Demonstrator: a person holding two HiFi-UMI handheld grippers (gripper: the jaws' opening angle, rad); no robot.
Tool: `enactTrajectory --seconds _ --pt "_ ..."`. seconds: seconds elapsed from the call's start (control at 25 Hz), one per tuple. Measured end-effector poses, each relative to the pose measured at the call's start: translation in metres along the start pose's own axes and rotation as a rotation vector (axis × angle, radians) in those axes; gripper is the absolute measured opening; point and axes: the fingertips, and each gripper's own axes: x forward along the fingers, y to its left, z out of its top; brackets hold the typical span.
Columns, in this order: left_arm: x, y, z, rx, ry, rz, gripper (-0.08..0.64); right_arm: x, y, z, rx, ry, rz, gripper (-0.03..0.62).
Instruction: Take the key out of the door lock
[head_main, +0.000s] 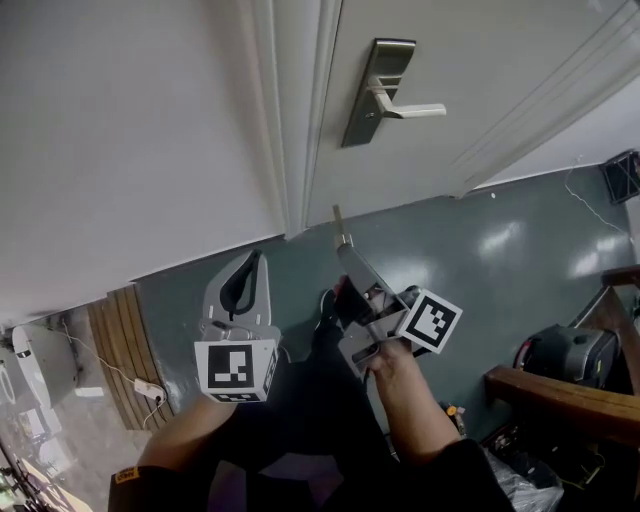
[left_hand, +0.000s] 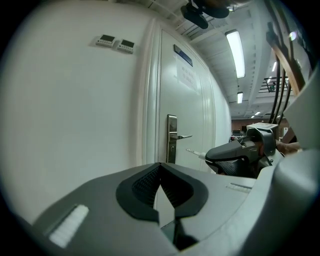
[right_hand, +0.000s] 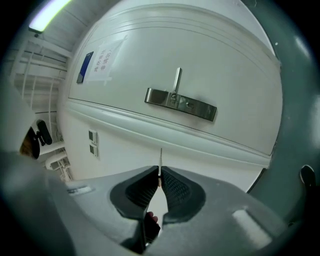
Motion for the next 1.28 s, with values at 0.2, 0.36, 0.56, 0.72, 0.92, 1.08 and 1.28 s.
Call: enactTrajectory --seconds 0.2,0.36,0.56,0.72,0.92,1.08,1.28 --pt "-0.051 0.009 0.004 -0.002 -0.030 -0.048 0.018 -0.017 0.034 -0.039 -0.040 -0.048 0.008 0.015" --pt "-0.076 0.007 0.004 -0.022 -0.043 -0.084 0.018 -0.034 0.057 -0.055 -0.070 -0.083 0.004 0.015" --pt "-0.093 -0.009 0.005 -0.037 -0.066 -0.127 0.018 -0.064 0.071 -0.065 -0.100 -0.113 -0.010 0.015" --pt "-0.108 -0.032 0.010 -0.031 -0.081 -0.152 0.018 -0.094 0.076 -0.068 -0.107 -0.137 -0.008 0.015" --pt "-0.131 -0.069 0.002 -0.017 -0.074 -0.176 0.018 -0.137 0.079 -0.079 -0.094 -0.149 0.003 0.015" --pt "-0.147 -0.108 -0.006 -0.007 -0.057 -0.194 0.018 -0.175 0.078 -0.083 -0.087 -0.150 0.009 0.015" --pt "-0.172 -0.157 -0.007 0.007 -0.063 -0.209 0.018 -0.227 0.072 -0.086 -0.090 -0.154 0.008 0.015"
